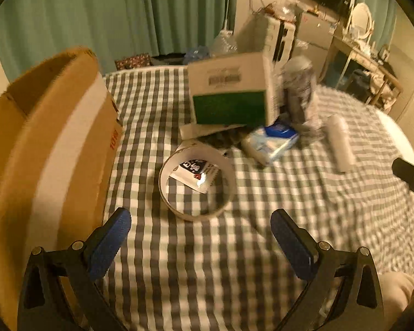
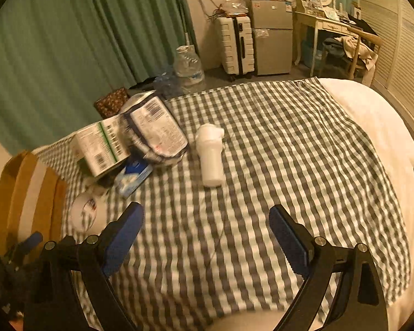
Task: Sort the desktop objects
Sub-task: 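Move both grippers back over the items on the bed, then grasp the white tape roll with the left gripper while the right grasps the white plastic bottle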
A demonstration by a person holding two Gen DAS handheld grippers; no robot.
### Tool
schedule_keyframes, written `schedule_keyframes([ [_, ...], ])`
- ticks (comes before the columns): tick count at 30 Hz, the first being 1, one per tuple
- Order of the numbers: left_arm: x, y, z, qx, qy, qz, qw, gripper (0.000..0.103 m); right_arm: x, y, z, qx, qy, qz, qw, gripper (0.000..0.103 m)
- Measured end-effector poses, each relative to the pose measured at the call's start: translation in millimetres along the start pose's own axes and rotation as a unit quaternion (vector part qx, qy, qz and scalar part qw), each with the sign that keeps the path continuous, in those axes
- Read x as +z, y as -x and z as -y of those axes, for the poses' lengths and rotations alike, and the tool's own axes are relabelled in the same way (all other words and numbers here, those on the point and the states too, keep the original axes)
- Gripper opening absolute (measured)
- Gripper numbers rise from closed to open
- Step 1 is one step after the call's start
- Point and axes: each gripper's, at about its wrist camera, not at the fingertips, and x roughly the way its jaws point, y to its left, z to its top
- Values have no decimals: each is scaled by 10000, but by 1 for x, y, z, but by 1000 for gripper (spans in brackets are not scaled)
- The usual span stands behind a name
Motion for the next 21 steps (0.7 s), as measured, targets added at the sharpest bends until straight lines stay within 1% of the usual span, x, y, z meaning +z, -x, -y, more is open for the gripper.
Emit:
schedule_keyframes([
  [2, 1, -16, -4, 38, 75, -66, 9999, 103, 4, -21, -1, -109, 34, -75, 9999, 93],
  [5, 3, -39, -10, -12, 216, -150, 9997, 103, 11, -54, -2, -236, 42, -208, 9995, 92],
  [7, 4, -54, -13, 77, 239, -195, 9995, 103, 18, -74, -2, -310, 47, -222, 9993, 91],
  [10, 9, -77, -17, -53, 298, -335, 9990, 103, 31, -103, -3, -352, 106, -282, 9989, 88],
  [11, 11, -84, -17, -41, 296, -374, 9989, 103, 34, -110, -5, -306, 113, -281, 9991, 85],
  [13, 13, -88, -17, 36, 186, -221, 9996, 103, 40, -124, -7, -104, 157, -305, 9994, 70],
  [14, 13, -88, -16, 49, 123, -95, 9999, 103, 41, -130, -8, 81, 163, -335, 9993, 44],
  [15, 14, -88, -16, 36, 82, -32, 10000, 103, 40, -137, -7, 205, 152, -453, 9986, 35],
  [16, 14, -87, -16, -12, 56, 25, 10000, 91, 37, -141, -7, 182, 172, -547, 9982, 33],
  [17, 13, -82, -18, -122, 44, 117, 9998, 82, 34, -140, -7, 176, 233, -512, 9983, 33],
  [19, 12, -75, -19, -165, 60, 138, 9998, 83, 30, -133, -9, 174, 338, -504, 9980, 32],
  [21, 8, -67, -21, -205, 130, 58, 9997, 83, 26, -123, -6, 305, 180, -522, 9980, 32],
])
